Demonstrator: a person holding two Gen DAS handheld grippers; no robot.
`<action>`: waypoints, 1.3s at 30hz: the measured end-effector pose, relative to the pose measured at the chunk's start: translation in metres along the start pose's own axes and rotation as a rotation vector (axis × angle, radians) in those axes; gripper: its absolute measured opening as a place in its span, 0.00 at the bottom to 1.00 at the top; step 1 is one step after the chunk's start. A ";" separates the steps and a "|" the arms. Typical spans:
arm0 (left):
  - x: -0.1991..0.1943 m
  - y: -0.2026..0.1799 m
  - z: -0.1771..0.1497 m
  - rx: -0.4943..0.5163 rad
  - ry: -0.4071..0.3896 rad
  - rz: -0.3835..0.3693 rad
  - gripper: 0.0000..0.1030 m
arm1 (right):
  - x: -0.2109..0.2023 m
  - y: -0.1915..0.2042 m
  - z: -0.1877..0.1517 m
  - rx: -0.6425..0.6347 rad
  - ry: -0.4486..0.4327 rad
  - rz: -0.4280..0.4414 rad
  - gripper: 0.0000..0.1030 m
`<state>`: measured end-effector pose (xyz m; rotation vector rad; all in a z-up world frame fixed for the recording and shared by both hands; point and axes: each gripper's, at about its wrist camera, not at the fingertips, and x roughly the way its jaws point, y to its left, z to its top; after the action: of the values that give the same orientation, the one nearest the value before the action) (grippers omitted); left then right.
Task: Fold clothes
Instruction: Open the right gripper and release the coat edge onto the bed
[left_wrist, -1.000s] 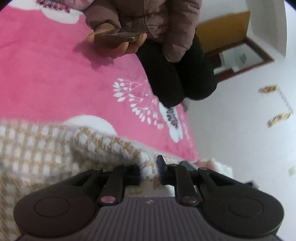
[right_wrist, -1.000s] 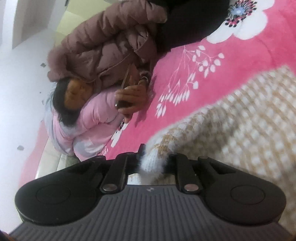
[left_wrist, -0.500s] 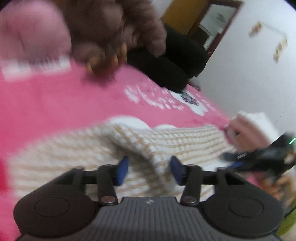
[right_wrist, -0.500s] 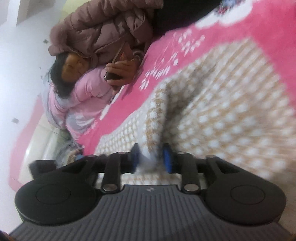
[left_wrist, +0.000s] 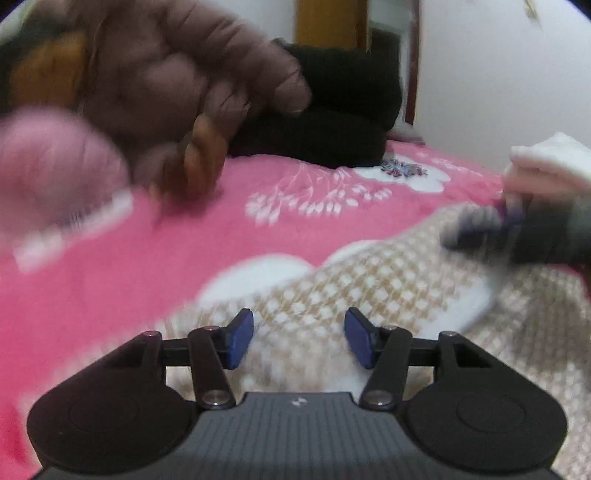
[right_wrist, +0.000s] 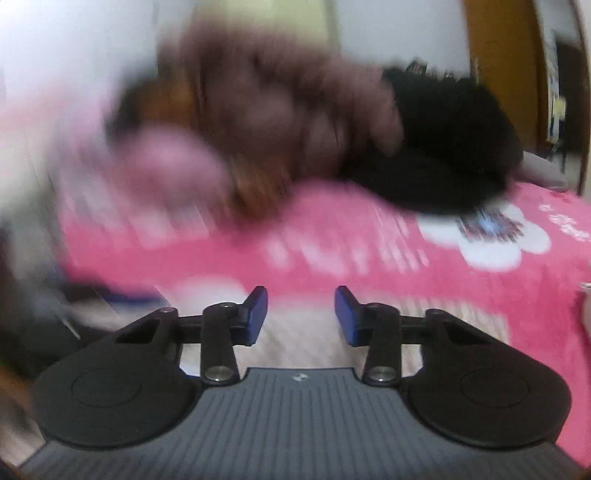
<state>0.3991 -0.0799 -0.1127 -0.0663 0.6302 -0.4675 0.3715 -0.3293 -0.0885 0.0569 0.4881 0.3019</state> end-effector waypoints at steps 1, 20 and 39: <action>0.000 0.009 -0.001 -0.043 0.002 -0.018 0.50 | 0.008 -0.008 -0.014 0.005 0.016 -0.012 0.33; -0.009 -0.005 -0.008 0.013 -0.043 0.068 0.49 | 0.047 -0.004 -0.014 -0.098 0.014 -0.147 0.13; 0.023 -0.078 0.004 0.114 -0.032 0.153 0.54 | 0.040 -0.021 -0.023 0.001 -0.038 -0.097 0.14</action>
<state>0.3862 -0.1606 -0.1070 0.0821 0.5718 -0.3532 0.4003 -0.3379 -0.1299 0.0394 0.4517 0.2056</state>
